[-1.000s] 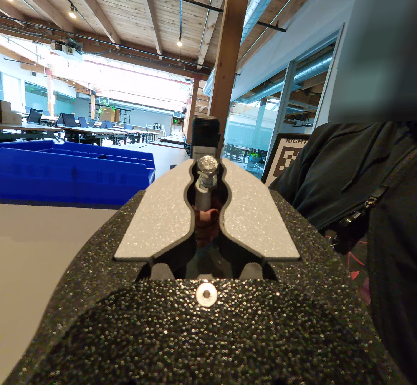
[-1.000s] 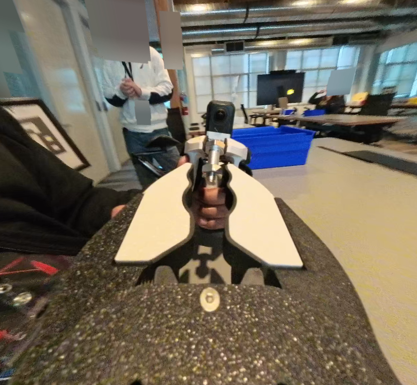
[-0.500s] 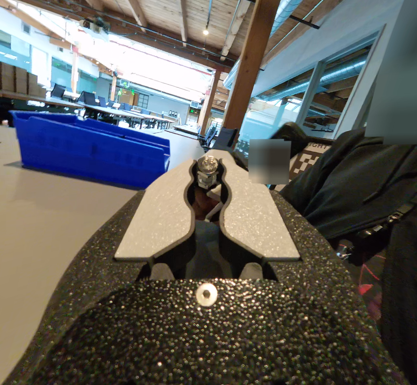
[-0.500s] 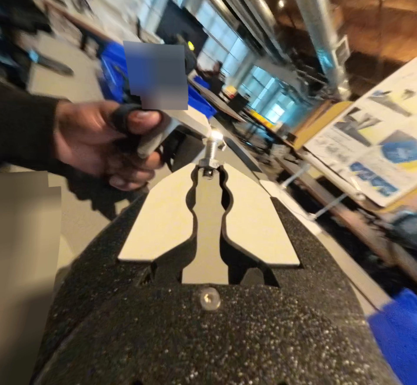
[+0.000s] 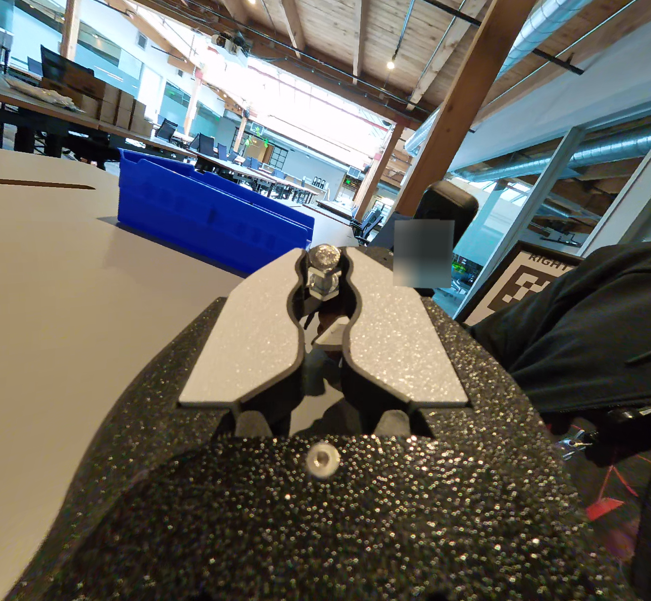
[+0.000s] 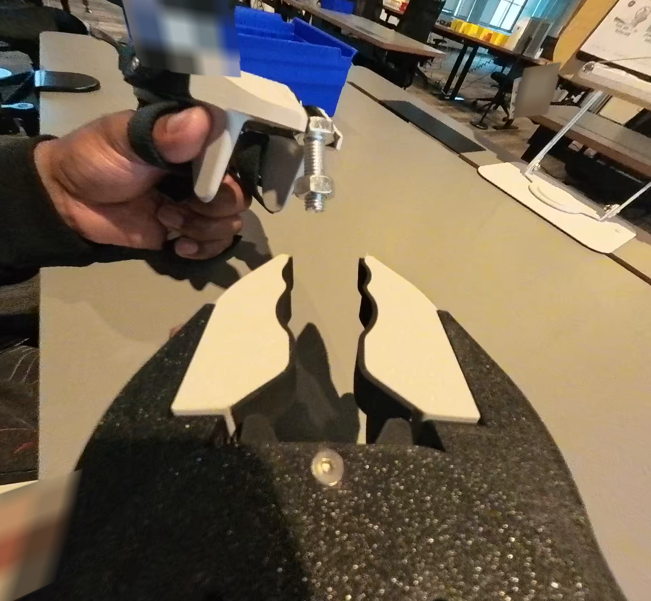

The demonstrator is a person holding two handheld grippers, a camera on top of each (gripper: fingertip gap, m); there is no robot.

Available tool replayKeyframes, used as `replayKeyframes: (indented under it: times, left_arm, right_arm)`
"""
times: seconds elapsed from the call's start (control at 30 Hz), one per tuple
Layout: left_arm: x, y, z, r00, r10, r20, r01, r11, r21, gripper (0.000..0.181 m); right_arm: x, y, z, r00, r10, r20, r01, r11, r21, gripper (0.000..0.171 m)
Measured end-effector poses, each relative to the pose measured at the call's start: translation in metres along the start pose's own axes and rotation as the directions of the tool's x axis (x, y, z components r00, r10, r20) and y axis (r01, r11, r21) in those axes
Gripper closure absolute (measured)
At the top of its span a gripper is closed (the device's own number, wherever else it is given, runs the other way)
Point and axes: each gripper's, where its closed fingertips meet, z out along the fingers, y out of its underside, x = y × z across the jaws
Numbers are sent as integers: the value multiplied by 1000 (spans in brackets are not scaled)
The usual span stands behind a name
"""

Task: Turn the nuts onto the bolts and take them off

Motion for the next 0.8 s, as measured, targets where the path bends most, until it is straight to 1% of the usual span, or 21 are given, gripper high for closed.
replayKeyframes:
  times: [0.33, 0.53, 0.6, 0.7, 0.8]
  left_arm:
    - [0, 1, 1, 1000, 2, -2, -2, 1000, -7, 165]
    - [4, -1, 0, 1000, 15, -19, -15, 1000, 1, 165]
    - [8, -4, 0, 999, 30, -40, -29, 999, 19, 165]
    - [15, -8, -1, 996, 60, -63, -58, 997, 44, 165]
    - [22, -13, -2, 992, 90, -92, -83, 994, 77, 165]
  right_arm:
    - [0, 5, 2, 1000, -13, -8, 12, 999, -30, 136]
    - [-1, 2, 2, 1000, 9, 14, -9, 1000, -7, 137]
    - [-4, -4, -1, 997, 53, 58, -56, 998, 35, 137]
    - [-12, -21, -9, 965, 165, 202, -195, 971, 138, 138]
    - [-19, -41, -22, 865, 291, 409, -401, 891, 214, 142]
